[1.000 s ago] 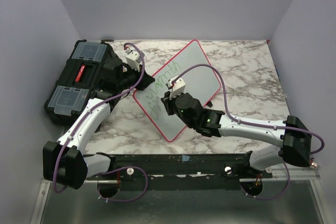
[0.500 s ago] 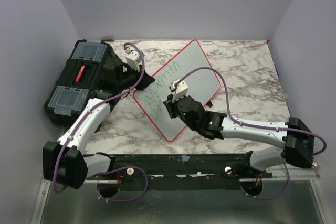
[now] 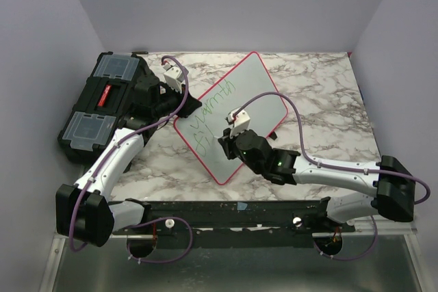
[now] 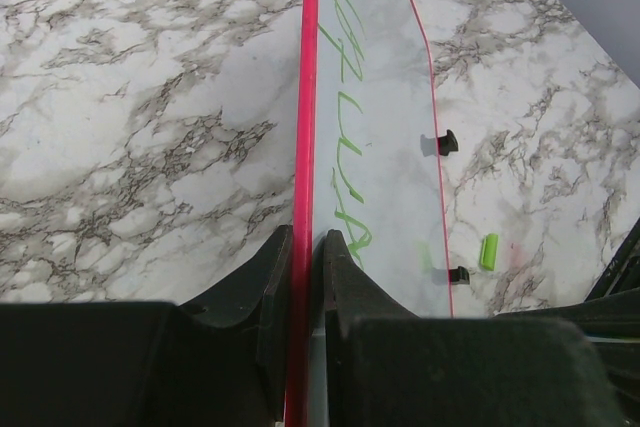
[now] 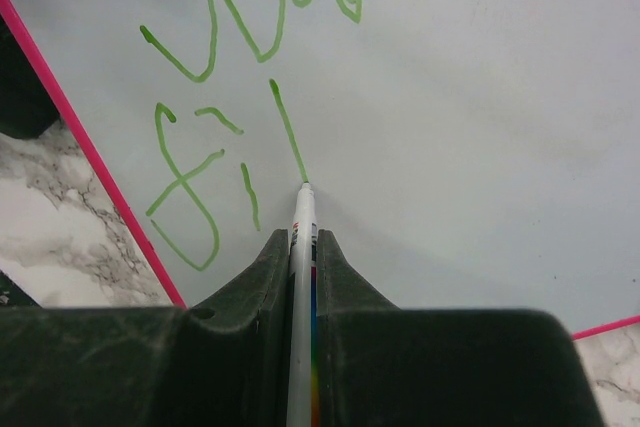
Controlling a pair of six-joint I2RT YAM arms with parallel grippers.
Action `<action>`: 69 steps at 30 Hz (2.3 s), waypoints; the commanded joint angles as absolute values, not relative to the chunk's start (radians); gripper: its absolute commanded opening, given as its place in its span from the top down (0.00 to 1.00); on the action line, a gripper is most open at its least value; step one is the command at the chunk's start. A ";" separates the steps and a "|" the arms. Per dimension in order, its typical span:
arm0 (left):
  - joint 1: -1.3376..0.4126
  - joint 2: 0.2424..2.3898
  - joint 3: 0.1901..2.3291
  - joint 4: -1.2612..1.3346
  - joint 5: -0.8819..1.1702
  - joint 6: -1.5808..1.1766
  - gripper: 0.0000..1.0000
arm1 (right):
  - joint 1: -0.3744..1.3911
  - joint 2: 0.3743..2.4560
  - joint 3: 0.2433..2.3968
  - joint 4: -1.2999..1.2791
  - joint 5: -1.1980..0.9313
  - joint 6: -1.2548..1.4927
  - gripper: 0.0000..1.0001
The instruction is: Write a sentence on the whiteboard
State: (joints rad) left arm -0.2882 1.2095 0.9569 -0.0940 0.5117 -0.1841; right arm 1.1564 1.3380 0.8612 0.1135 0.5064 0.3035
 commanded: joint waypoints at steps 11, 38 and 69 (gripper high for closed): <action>-0.291 1.181 0.948 -0.089 0.492 -0.117 1.00 | 1.151 1.299 0.813 0.044 0.512 0.332 0.99; -0.293 1.189 0.947 -0.084 0.495 -0.117 1.00 | 1.146 1.310 0.912 0.110 0.595 0.192 0.99; -0.293 1.190 0.947 -0.084 0.497 -0.117 1.00 | 1.085 1.411 0.976 0.153 0.511 0.207 0.99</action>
